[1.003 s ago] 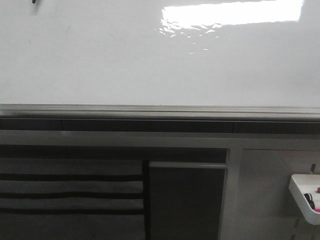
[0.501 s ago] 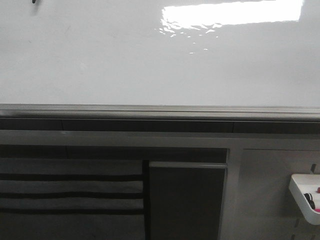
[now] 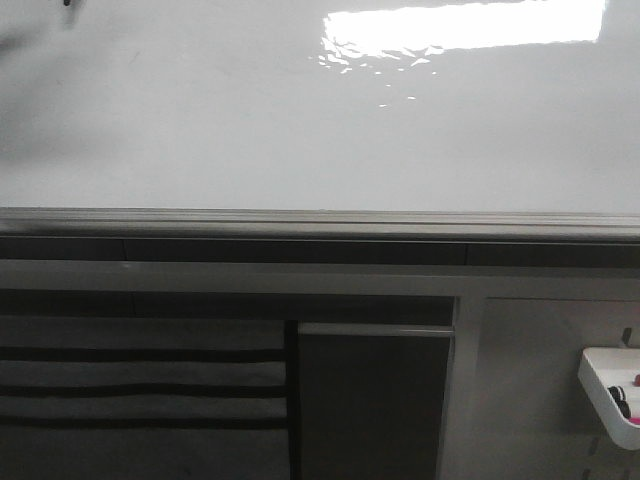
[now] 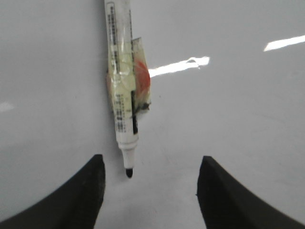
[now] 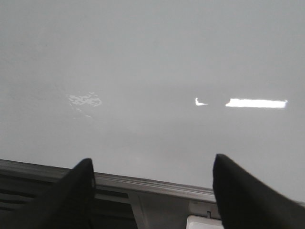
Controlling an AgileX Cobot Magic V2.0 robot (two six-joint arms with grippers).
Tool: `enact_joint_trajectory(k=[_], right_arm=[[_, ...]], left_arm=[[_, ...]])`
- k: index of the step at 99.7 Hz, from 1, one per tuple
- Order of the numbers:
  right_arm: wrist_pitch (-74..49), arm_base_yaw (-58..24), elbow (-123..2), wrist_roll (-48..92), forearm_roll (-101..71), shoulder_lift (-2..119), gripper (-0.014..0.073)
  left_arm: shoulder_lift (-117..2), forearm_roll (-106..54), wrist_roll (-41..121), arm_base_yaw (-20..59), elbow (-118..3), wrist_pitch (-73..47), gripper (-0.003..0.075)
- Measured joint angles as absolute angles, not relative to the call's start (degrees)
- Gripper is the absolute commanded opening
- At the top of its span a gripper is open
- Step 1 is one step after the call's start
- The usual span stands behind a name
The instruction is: Write number 3 on whiteboard
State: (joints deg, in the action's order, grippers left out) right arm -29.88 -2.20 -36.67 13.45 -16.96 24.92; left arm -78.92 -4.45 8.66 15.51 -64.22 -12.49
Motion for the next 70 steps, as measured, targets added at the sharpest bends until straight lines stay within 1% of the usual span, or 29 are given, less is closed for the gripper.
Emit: enact_joint_trajectory(k=[13, 44, 53, 70], right_arm=[[-29.88, -2.20, -36.67, 13.45, -16.96, 24.92, 0.0467], [-29.88, -2.20, -36.67, 13.45, -16.96, 24.92, 0.0467], [-29.88, -2.20, -36.67, 13.45, -16.96, 24.92, 0.0467], [-29.88, -2.20, -36.67, 13.50, -16.96, 24.92, 0.0467]], left_arm=[[-84.50, -4.22, 8.66, 14.21, -68.63, -11.63, 0.0386], [-88.49, -4.22, 8.66, 13.69, -71.53, -10.07, 0.0384], [-88.71, -4.11, 8.66, 13.69, -71.53, -9.08, 0.0334], [-88.75, -4.11, 8.66, 13.69, -71.53, -8.60, 0.0144]])
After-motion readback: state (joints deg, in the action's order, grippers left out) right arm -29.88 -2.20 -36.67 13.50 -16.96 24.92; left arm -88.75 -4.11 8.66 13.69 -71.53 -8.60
